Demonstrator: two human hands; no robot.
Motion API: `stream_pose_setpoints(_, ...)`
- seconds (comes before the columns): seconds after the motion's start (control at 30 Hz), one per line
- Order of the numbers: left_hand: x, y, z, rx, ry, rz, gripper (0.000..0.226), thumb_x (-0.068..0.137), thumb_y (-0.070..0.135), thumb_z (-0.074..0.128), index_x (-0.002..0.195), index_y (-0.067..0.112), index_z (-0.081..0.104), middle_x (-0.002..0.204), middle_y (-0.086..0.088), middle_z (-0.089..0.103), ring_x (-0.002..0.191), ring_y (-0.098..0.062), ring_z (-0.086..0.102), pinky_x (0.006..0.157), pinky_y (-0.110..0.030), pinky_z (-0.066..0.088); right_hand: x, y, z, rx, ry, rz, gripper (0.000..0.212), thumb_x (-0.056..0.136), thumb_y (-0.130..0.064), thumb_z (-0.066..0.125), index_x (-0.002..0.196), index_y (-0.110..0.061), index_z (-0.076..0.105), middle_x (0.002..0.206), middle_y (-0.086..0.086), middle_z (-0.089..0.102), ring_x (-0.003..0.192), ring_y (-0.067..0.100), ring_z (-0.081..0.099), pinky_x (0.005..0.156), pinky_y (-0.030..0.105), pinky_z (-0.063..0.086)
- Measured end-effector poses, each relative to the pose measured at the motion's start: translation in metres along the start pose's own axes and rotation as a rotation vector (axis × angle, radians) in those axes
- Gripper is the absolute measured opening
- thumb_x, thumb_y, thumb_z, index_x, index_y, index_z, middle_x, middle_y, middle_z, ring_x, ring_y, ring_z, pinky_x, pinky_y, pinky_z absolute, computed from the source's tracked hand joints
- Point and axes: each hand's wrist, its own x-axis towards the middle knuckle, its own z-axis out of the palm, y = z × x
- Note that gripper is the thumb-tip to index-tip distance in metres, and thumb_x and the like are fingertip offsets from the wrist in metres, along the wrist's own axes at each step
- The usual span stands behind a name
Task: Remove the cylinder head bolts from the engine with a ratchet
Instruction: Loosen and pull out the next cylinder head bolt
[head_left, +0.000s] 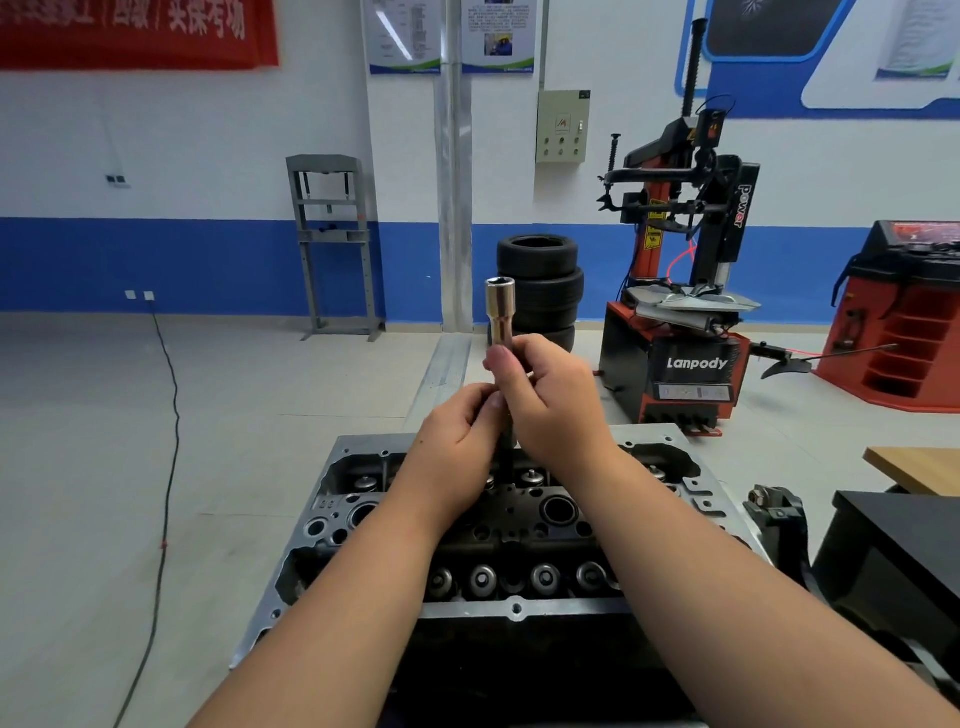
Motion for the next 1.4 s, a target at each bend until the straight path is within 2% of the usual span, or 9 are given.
stream_pose_setpoints(0.2,0.0024,-0.0017,-0.0012,0.066,-0.029,0.067,0.014,0.105,0.043,0.055,0.107,0.049,0.067,0.096,0.01,0.076,0.089,-0.017,0.071,0.079,-0.042,0.06,-0.0011,-0.0009,-0.0014,0.066,0.014,-0.004,0.024,0.093,-0.038,0.066,0.093,-0.015,0.059,0.076,-0.005,0.061,0.07,0.011,0.058,0.064,0.027,0.049)
stream_pose_setpoints(0.33,0.0028,-0.0048,-0.001,0.046,0.002,0.066,0.011,0.104,0.04,0.059,0.107,0.035,0.068,0.093,0.014,0.074,0.085,-0.006,0.07,0.074,-0.03,0.056,-0.0012,-0.0009,0.0004,0.05,0.038,-0.015,0.031,0.095,-0.035,0.064,0.082,-0.008,0.055,0.071,0.006,0.056,0.064,0.019,0.053,0.061,0.04,0.048)
stream_pose_setpoints(0.43,-0.0002,-0.001,0.0002,-0.014,-0.02,0.041,0.031,0.104,0.047,0.046,0.117,0.03,0.068,0.104,0.005,0.075,0.101,-0.016,0.07,0.09,-0.042,0.057,-0.0004,-0.0009,0.001,0.08,0.0,0.024,0.038,0.097,-0.039,0.054,0.088,-0.004,0.063,0.074,0.01,0.062,0.07,0.022,0.058,0.066,0.045,0.047)
stream_pose_setpoints(0.57,0.0013,-0.0015,-0.0003,0.077,-0.045,0.064,0.025,0.11,0.038,0.043,0.111,0.033,0.067,0.098,0.0,0.075,0.095,-0.022,0.069,0.09,-0.052,0.056,-0.0006,-0.002,0.0003,0.084,-0.038,0.058,0.045,0.099,-0.044,0.045,0.097,-0.005,0.067,0.079,0.01,0.067,0.075,0.021,0.061,0.07,0.045,0.05)
stream_pose_setpoints(0.77,0.0037,-0.0064,-0.0031,0.023,0.056,0.056,0.011,0.1,0.042,0.065,0.096,0.032,0.069,0.084,0.012,0.074,0.072,-0.004,0.068,0.059,-0.019,0.052,-0.0016,-0.0006,-0.0004,0.02,0.079,-0.018,0.027,0.091,-0.037,0.066,0.084,-0.011,0.061,0.073,0.002,0.062,0.067,0.017,0.059,0.061,0.034,0.049)
stream_pose_setpoints(0.93,0.0015,-0.0045,0.0009,-0.009,-0.005,0.04,0.026,0.107,0.043,0.047,0.113,0.03,0.069,0.099,0.003,0.075,0.098,-0.019,0.071,0.089,-0.044,0.058,-0.0007,-0.0003,-0.0002,0.031,0.004,0.023,0.036,0.097,-0.035,0.05,0.091,-0.003,0.067,0.077,0.009,0.066,0.072,0.02,0.06,0.068,0.042,0.047)
stream_pose_setpoints(1.03,0.0015,-0.0044,-0.0004,0.071,-0.026,0.074,0.02,0.109,0.037,0.048,0.111,0.036,0.068,0.096,0.01,0.075,0.092,-0.01,0.069,0.084,-0.037,0.058,-0.0016,-0.0011,-0.0006,0.067,-0.017,0.026,0.035,0.098,-0.036,0.047,0.095,-0.007,0.067,0.077,0.004,0.065,0.073,0.018,0.061,0.067,0.04,0.05)
stream_pose_setpoints(1.17,0.0023,-0.0052,-0.0015,0.036,0.004,0.08,0.006,0.102,0.039,0.062,0.105,0.041,0.067,0.095,0.011,0.075,0.086,-0.011,0.072,0.076,-0.037,0.062,-0.0018,-0.0018,-0.0003,0.061,0.055,-0.007,0.021,0.09,-0.042,0.067,0.086,-0.026,0.056,0.075,-0.009,0.061,0.07,0.008,0.059,0.062,0.018,0.046)
stream_pose_setpoints(1.4,-0.0005,-0.0019,0.0015,0.039,0.006,0.058,0.026,0.106,0.043,0.043,0.109,0.034,0.067,0.098,0.003,0.074,0.097,-0.018,0.069,0.09,-0.051,0.056,0.0,0.0018,0.0009,0.026,0.04,0.019,0.035,0.099,-0.037,0.05,0.093,-0.007,0.068,0.07,-0.006,0.061,0.067,0.011,0.058,0.061,0.031,0.048)
